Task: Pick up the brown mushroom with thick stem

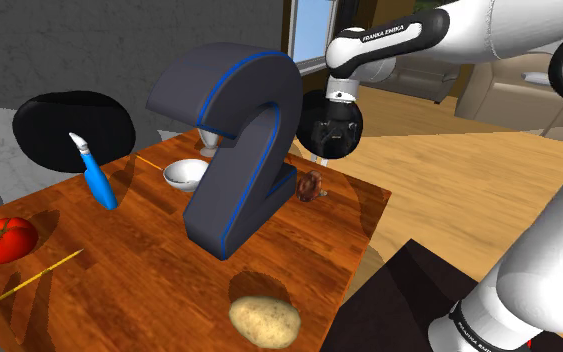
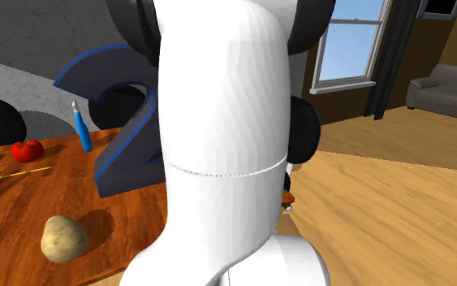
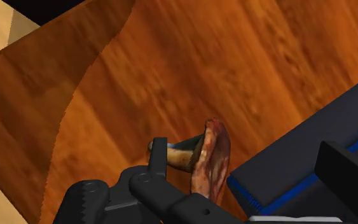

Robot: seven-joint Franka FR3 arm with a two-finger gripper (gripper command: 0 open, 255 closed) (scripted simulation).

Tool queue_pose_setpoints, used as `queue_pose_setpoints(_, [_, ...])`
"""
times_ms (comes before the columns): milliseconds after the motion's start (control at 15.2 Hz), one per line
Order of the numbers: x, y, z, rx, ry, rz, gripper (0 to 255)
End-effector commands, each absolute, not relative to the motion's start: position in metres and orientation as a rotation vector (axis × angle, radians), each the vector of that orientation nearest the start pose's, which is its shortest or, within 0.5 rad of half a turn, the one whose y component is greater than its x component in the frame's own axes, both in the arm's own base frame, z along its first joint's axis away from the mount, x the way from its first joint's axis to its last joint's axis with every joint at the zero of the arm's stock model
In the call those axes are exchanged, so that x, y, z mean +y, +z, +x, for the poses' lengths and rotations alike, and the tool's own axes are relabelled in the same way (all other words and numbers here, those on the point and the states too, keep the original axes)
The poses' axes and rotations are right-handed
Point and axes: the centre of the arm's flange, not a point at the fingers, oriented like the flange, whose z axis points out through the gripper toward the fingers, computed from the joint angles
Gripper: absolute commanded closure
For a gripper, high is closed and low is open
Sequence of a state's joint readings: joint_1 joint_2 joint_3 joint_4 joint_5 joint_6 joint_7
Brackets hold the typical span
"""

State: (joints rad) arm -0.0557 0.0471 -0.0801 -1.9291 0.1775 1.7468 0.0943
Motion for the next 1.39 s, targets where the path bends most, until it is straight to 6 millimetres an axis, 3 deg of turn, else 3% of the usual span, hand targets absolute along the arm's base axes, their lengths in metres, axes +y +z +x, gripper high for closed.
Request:
queue_pose_setpoints(0, [-0.063, 0.421, 0.560, 0.446, 0.381, -2.885, 0])
queue_pose_setpoints(330, [-0.078, 0.359, 0.603, 0.517, 0.492, -2.790, 0])
queue_pose_setpoints(858, [-0.079, 0.317, 0.604, 0.519, 0.495, -2.787, 0])
queue_pose_setpoints(990, [-0.079, 0.317, 0.604, 0.519, 0.495, -2.787, 0])
queue_pose_setpoints(1056, [-0.077, 0.317, 0.606, 0.519, 0.495, -2.787, 255])
queue_pose_setpoints(1320, [-0.077, 0.316, 0.605, 0.519, 0.496, -2.788, 255])
